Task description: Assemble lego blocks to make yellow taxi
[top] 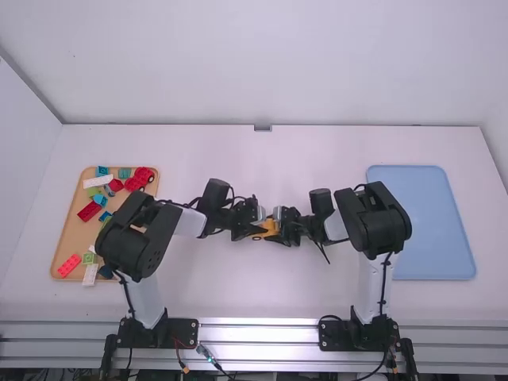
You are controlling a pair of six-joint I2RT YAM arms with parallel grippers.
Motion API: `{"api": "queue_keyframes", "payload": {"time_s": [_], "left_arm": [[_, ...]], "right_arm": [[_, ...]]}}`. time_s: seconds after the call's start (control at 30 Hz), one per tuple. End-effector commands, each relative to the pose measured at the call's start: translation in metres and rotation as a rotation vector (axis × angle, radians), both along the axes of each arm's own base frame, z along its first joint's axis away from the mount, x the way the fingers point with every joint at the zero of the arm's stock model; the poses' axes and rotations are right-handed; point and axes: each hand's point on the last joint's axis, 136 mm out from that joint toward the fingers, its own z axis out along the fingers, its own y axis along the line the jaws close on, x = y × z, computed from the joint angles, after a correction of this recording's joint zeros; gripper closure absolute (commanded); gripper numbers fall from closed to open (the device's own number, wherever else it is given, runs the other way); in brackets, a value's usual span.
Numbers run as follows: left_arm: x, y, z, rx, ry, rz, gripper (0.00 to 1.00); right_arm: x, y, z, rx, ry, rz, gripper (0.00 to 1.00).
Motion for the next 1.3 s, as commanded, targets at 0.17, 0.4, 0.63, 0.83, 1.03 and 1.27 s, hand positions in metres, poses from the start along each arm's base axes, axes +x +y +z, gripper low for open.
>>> {"api": "queue_keyframes", "payload": {"time_s": [0.17, 0.4, 0.63, 0.83, 1.03, 1.27], "left_arm": [[-0.009, 0.024, -0.051, 0.16, 0.095, 0.087, 0.75], [-0.006, 0.023, -0.045, 0.152, 0.081, 0.091, 0.71], [-0.005, 0.023, -0.043, 0.149, 0.079, 0.093, 0.61], [-0.004, 0.022, -0.039, 0.145, 0.067, 0.094, 0.62], [-0.002, 0.021, -0.032, 0.138, 0.054, 0.097, 0.63], [0.004, 0.019, -0.011, 0.118, 0.006, 0.1, 0.61]], "right_arm": [[0.002, -0.001, -0.005, -0.006, 0.021, -0.011, 0.49], [0.001, -0.001, -0.005, -0.006, 0.021, -0.011, 0.49], [0.002, -0.001, -0.005, -0.006, 0.022, -0.012, 0.49], [0.001, -0.001, -0.006, -0.007, 0.022, -0.011, 0.49], [0.002, -0.002, -0.005, -0.007, 0.022, -0.013, 0.49], [0.002, -0.001, -0.006, -0.008, 0.022, -0.012, 0.49]]}}
